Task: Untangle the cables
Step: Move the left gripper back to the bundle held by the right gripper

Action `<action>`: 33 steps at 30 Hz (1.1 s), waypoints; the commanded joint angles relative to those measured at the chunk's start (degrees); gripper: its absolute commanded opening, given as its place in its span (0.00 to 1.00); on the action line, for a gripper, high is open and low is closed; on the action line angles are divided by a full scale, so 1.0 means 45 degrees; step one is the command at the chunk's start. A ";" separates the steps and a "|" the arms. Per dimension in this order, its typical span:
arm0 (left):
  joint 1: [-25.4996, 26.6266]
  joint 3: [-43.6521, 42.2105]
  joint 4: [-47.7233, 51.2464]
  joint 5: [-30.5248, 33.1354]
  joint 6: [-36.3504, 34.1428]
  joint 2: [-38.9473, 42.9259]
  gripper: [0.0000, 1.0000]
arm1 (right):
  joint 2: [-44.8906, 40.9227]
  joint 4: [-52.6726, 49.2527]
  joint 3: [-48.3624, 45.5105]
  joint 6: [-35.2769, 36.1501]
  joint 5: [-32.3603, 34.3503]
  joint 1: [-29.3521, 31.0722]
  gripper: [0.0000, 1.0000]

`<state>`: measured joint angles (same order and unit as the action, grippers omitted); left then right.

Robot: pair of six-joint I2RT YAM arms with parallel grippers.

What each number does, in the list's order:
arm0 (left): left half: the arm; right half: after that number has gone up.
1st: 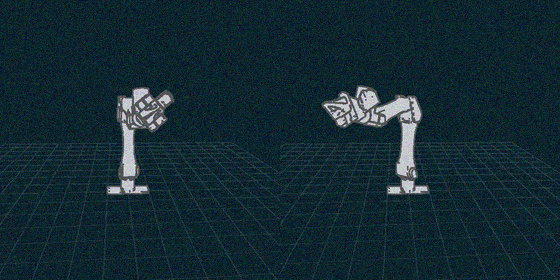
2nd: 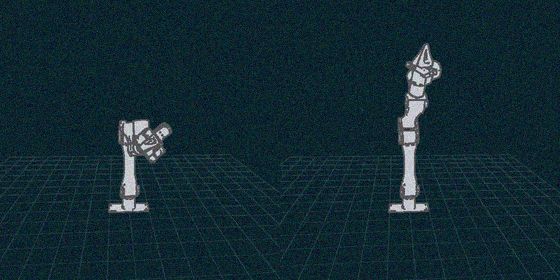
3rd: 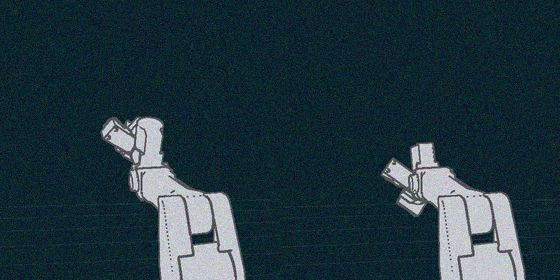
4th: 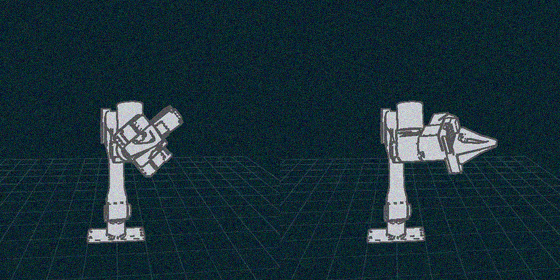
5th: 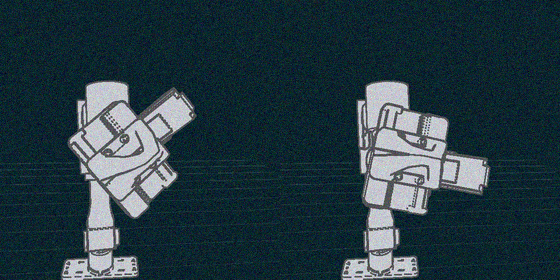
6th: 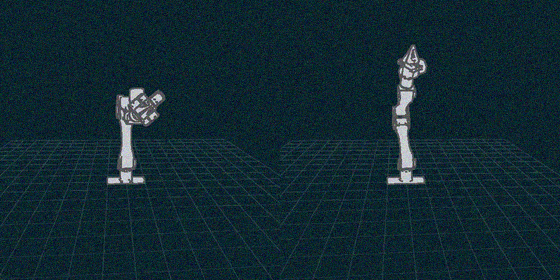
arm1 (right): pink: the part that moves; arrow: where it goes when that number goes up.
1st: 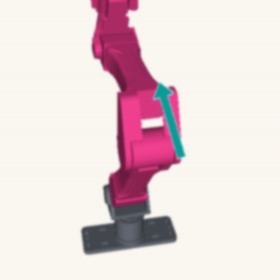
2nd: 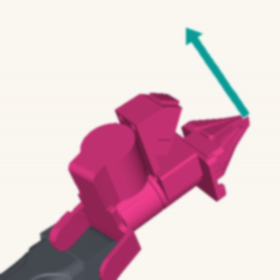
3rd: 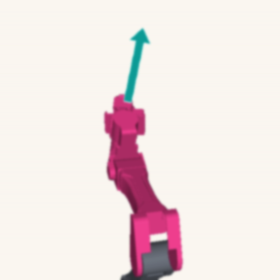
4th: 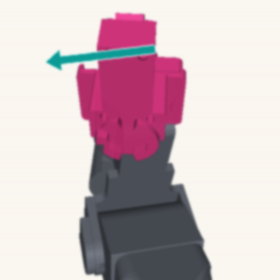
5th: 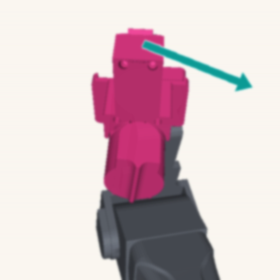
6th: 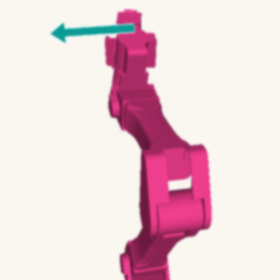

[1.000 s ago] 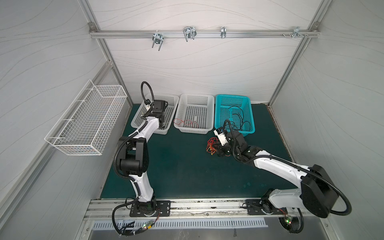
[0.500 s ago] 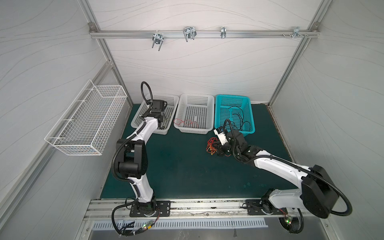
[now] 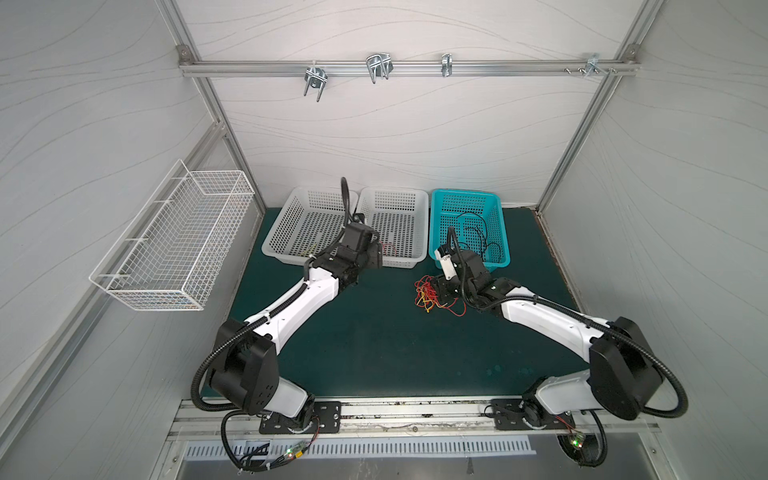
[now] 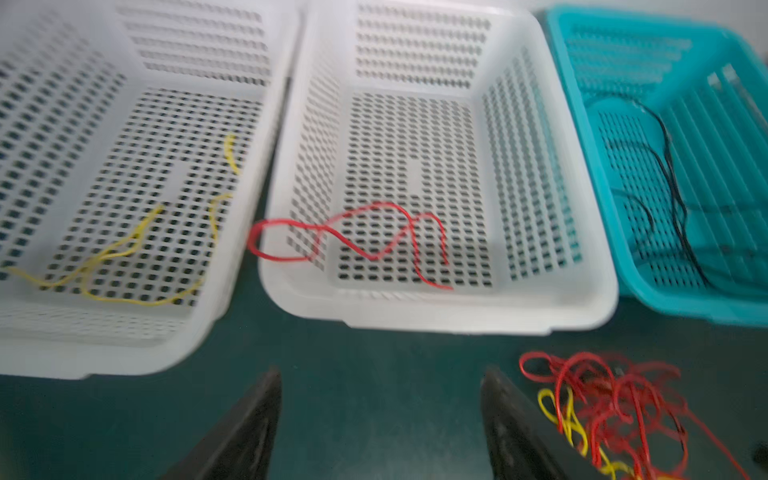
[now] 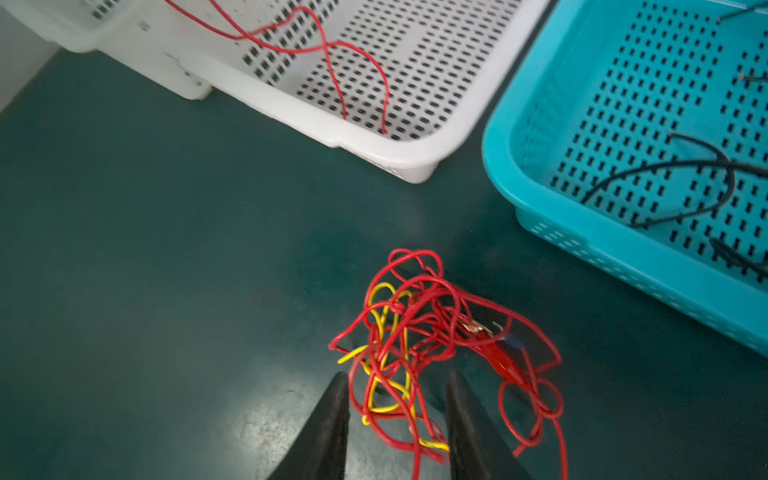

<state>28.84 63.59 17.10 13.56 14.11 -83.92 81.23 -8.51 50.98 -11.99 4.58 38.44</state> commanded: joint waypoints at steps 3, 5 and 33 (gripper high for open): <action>0.1534 -0.0911 -0.0744 -0.0342 -0.0839 -0.0379 0.76 | 0.0709 -0.0141 0.0150 -0.0167 -0.0523 -0.0077 0.57; 0.1617 -0.1101 -0.0804 -0.0802 -0.0229 -0.0773 0.73 | 0.1302 0.0103 0.0237 -0.0343 -0.0559 -0.0087 0.68; 0.2073 -0.3114 -0.2285 -0.2568 0.1838 0.0759 0.71 | 0.0106 0.4060 -0.1998 0.0477 -0.4768 -0.0990 0.00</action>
<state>38.04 50.13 10.57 3.88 20.56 -83.59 84.86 3.20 43.64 -11.09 -10.52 35.07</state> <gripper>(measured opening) 0.714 0.083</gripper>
